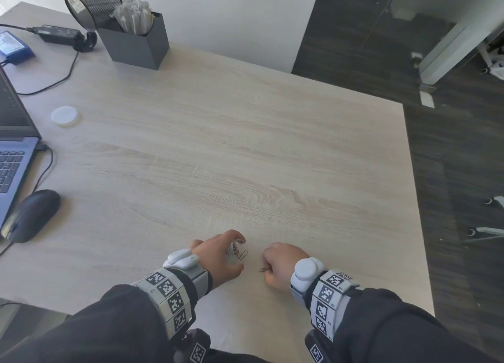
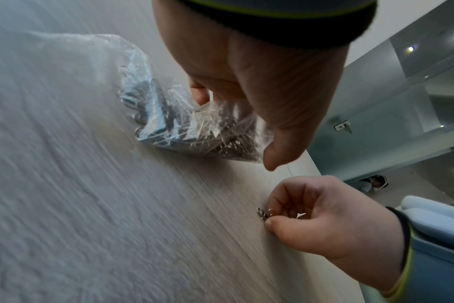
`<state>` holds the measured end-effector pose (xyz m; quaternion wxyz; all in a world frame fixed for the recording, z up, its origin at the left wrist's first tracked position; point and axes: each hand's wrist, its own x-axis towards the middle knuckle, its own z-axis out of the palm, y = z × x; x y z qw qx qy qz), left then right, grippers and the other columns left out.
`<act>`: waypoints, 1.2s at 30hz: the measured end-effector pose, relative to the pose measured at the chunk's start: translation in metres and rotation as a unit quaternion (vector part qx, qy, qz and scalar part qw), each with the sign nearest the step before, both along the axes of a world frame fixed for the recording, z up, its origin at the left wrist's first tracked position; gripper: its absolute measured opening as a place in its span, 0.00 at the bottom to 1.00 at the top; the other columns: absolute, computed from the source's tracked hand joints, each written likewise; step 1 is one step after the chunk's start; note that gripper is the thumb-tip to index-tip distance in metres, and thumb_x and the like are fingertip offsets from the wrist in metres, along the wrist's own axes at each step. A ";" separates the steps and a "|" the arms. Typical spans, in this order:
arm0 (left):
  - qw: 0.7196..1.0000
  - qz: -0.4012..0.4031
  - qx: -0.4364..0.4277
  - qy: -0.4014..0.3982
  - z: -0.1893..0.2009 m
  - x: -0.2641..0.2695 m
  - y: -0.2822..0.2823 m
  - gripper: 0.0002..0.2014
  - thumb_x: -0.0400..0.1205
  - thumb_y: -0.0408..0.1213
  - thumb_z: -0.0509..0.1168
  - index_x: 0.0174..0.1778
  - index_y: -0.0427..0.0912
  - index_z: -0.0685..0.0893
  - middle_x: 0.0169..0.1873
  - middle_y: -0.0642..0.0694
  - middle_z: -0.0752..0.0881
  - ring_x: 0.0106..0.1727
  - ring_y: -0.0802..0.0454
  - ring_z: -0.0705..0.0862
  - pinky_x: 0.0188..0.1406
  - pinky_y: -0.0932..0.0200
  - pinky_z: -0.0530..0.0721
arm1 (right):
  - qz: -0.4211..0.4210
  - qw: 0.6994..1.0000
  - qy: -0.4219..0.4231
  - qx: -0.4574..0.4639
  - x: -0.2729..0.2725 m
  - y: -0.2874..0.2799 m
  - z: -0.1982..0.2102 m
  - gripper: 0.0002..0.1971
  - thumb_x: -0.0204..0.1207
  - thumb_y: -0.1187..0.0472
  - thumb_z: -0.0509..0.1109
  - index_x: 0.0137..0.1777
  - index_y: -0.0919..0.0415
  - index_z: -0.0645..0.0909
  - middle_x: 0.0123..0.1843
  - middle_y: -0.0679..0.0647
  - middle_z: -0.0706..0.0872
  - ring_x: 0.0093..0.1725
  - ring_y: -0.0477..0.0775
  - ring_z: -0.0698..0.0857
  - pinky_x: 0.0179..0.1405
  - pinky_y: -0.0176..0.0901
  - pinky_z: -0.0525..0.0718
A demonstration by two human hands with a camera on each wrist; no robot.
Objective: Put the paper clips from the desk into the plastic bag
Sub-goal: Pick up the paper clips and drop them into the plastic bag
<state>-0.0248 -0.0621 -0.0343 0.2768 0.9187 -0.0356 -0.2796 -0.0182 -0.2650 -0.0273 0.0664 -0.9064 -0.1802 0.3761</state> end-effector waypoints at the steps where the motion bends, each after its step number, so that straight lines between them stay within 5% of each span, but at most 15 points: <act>1: 1.000 -0.002 -0.001 -0.002 0.001 0.000 0.000 0.24 0.73 0.52 0.68 0.65 0.66 0.73 0.57 0.63 0.84 0.58 0.58 0.84 0.62 0.60 0.60 | 0.008 1.000 0.000 -0.008 0.000 0.000 0.000 0.11 0.75 0.57 0.61 0.53 0.58 0.80 0.58 0.57 0.81 0.55 0.62 0.82 0.55 0.52 0.82; 13: 1.000 -0.012 -0.007 0.017 -0.003 0.000 -0.004 0.23 0.71 0.57 0.65 0.63 0.70 0.70 0.56 0.64 0.84 0.57 0.54 0.84 0.63 0.58 0.64 | -0.016 0.995 -0.093 -0.008 0.003 -0.022 0.002 0.12 0.77 0.59 0.59 0.56 0.61 0.78 0.56 0.60 0.82 0.53 0.64 0.81 0.45 0.48 0.75; 18: 0.999 -0.011 -0.008 0.035 -0.010 0.002 -0.007 0.26 0.65 0.61 0.60 0.61 0.74 0.68 0.56 0.66 0.84 0.60 0.51 0.83 0.66 0.53 0.69 | -0.133 0.987 -0.088 0.022 0.010 -0.032 0.006 0.03 0.74 0.58 0.61 0.43 0.55 0.76 0.45 0.51 0.79 0.46 0.56 0.79 0.42 0.43 0.72; 23: 0.999 -0.007 -0.001 0.038 -0.015 0.001 -0.009 0.28 0.63 0.63 0.61 0.60 0.78 0.65 0.53 0.70 0.83 0.59 0.51 0.83 0.66 0.45 0.77 | -0.232 0.950 -0.113 0.174 0.004 -0.018 0.018 0.04 0.68 0.60 0.68 0.35 0.50 0.80 0.35 0.44 0.82 0.39 0.49 0.81 0.38 0.38 0.74; 29: 0.999 -0.033 -0.012 0.031 -0.007 0.005 -0.019 0.26 0.64 0.63 0.62 0.59 0.75 0.66 0.52 0.67 0.84 0.57 0.53 0.84 0.66 0.48 0.76 | -0.197 0.929 -0.092 0.301 0.003 0.003 0.033 0.04 0.70 0.54 0.75 0.44 0.48 0.88 0.37 0.38 0.82 0.41 0.41 0.82 0.43 0.32 0.79; 33: 0.999 -0.027 -0.010 0.039 -0.007 0.005 -0.020 0.28 0.63 0.64 0.62 0.60 0.77 0.65 0.53 0.69 0.83 0.58 0.53 0.84 0.67 0.46 0.77 | -0.255 0.917 -0.095 0.291 0.004 -0.014 0.032 0.03 0.72 0.54 0.75 0.44 0.48 0.88 0.41 0.39 0.84 0.42 0.40 0.83 0.45 0.31 0.80; 36: 0.999 -0.023 -0.008 0.048 -0.008 0.005 -0.020 0.28 0.63 0.64 0.63 0.59 0.80 0.63 0.55 0.71 0.82 0.59 0.51 0.83 0.66 0.44 0.77 | -0.225 0.948 -0.091 0.207 0.004 -0.039 0.022 0.03 0.72 0.55 0.73 0.45 0.49 0.87 0.40 0.40 0.82 0.42 0.42 0.80 0.48 0.36 0.79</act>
